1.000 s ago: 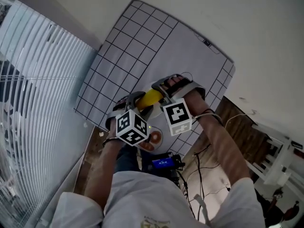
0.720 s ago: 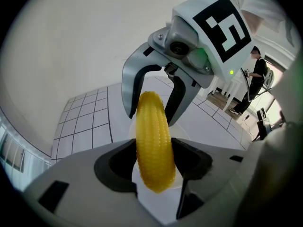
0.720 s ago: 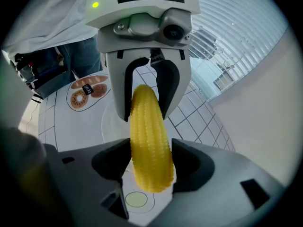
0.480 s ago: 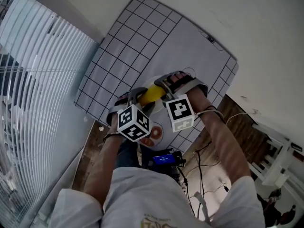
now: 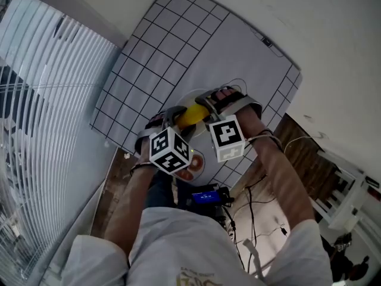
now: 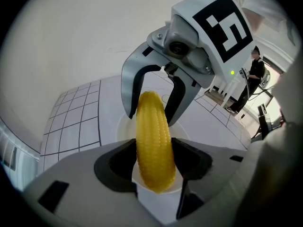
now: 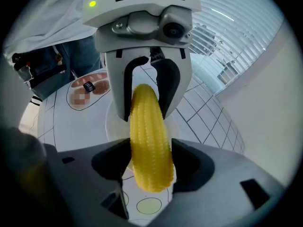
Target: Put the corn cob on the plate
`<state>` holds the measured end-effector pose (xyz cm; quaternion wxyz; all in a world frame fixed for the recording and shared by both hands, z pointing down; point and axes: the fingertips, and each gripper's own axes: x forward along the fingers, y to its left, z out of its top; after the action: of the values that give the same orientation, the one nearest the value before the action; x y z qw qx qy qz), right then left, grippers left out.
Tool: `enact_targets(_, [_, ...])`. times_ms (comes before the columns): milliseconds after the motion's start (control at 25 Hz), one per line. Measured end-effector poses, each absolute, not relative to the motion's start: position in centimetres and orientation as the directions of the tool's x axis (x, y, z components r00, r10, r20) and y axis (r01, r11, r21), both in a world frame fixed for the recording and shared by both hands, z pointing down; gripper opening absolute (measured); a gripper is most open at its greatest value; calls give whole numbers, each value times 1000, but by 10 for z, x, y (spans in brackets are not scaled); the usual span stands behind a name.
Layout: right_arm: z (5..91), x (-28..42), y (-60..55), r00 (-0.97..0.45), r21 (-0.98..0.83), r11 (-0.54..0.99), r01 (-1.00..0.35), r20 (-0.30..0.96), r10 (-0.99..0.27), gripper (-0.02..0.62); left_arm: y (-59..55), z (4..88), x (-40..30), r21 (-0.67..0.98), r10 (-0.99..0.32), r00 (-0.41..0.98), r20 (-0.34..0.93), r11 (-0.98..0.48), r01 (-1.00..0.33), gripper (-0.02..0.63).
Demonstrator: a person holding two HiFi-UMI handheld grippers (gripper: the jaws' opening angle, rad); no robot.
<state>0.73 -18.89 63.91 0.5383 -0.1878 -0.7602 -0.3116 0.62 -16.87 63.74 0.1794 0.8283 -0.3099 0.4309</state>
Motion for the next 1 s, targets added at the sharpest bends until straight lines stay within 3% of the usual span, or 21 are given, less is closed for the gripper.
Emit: enact_targets(1000, [642, 3, -187, -390, 275, 773, 572, 920, -38, 285, -169, 642, 4, 8, -372, 426, 825, -746, -666, 264])
